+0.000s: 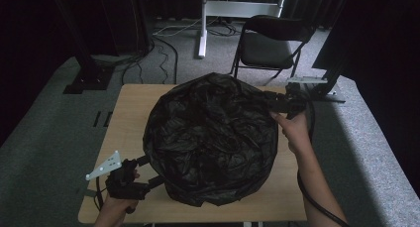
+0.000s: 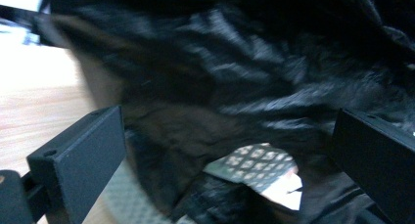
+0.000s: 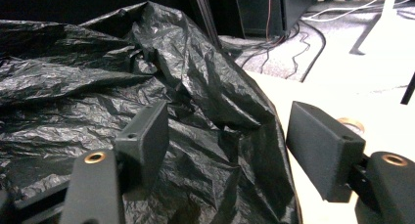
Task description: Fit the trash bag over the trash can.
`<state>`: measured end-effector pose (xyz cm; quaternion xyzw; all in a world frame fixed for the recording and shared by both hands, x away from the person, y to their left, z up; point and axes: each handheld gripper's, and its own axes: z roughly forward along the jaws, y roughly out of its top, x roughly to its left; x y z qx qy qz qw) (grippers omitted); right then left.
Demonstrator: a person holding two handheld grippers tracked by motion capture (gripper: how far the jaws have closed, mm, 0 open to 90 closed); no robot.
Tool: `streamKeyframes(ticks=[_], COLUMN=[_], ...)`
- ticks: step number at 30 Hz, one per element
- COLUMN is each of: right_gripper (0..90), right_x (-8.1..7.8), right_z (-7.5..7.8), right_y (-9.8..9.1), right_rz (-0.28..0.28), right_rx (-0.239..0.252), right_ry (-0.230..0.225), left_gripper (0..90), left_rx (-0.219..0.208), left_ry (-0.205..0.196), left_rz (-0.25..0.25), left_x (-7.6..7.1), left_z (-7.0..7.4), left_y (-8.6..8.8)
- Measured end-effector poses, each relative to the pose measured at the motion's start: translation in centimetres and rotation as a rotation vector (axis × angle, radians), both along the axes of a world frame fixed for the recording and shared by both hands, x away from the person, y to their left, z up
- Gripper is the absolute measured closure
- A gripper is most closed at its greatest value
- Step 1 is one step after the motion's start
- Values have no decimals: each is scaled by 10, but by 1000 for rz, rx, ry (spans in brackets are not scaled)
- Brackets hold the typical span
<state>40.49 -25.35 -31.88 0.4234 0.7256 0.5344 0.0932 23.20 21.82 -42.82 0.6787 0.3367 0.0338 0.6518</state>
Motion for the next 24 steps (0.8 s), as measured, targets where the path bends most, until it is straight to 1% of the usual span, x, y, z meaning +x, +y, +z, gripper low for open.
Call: streamKeyframes(ticks=[1,2,3,5,6,7,8,9,10,11,12,13,15,16,17,19,20,22,23,24], right_gripper=[390,444,511,636,709,778,822,878,899,900,900,900,900,900,900,900,900,900,900,900], right_x=[1,2,3,3,3,3,3,3,3,2,2,2,1,1,1,0,1,2,3,4], right_z=[0,-1,-1,-2,-2,-2,-2,-3,-3,-4,-5,-6,-8,-9,-10,-11,-12,-15,-18,-20], right_y=[1,1,1,2,2,2,2,2,2,1,1,1,0,0,-1,-4,-5,-8,-10,-11], right_rz=[10,21,31,42,44,46,47,50,54,53,50,52,38,38,26,10,4,-12,-17,-26], right_rx=[-1,5,6,-7,-11,-21,-33,-36,-38,-46,-50,-53,-80,-81,-89,-91,-85,-78,-74,-81], right_ry=[7,13,22,31,30,30,24,23,23,21,16,16,12,12,6,5,6,14,28,33], left_gripper=[7,7,10,122,217,362,504,593,692,806,872,900,900,900,900,900,900,900,900,900], left_rx=[-5,-13,-21,-50,-55,-55,-51,-42,-28,-15,-12,-2,23,40,49,59,69,82,91,109], left_ry=[4,10,17,5,-10,-28,-43,-51,-60,-66,-65,-63,-78,-84,-83,-75,-67,-39,-29,-15], left_rz=[-7,-28,-35,-55,-58,-57,-61,-61,-52,-53,-54,-59,-47,-37,-21,-18,-7,-11,-5,-10], left_x=[1,3,4,6,6,5,4,4,3,2,2,2,0,-1,-2,-2,-1,1,1,3], left_z=[1,1,2,2,1,1,1,0,0,0,0,0,0,0,0,-2,-4,-11,-14,-19], left_y=[-2,-4,-6,-5,-5,-4,-5,-5,-6,-7,-7,-8,-9,-9,-9,-8,-7,-6,-7,-6])
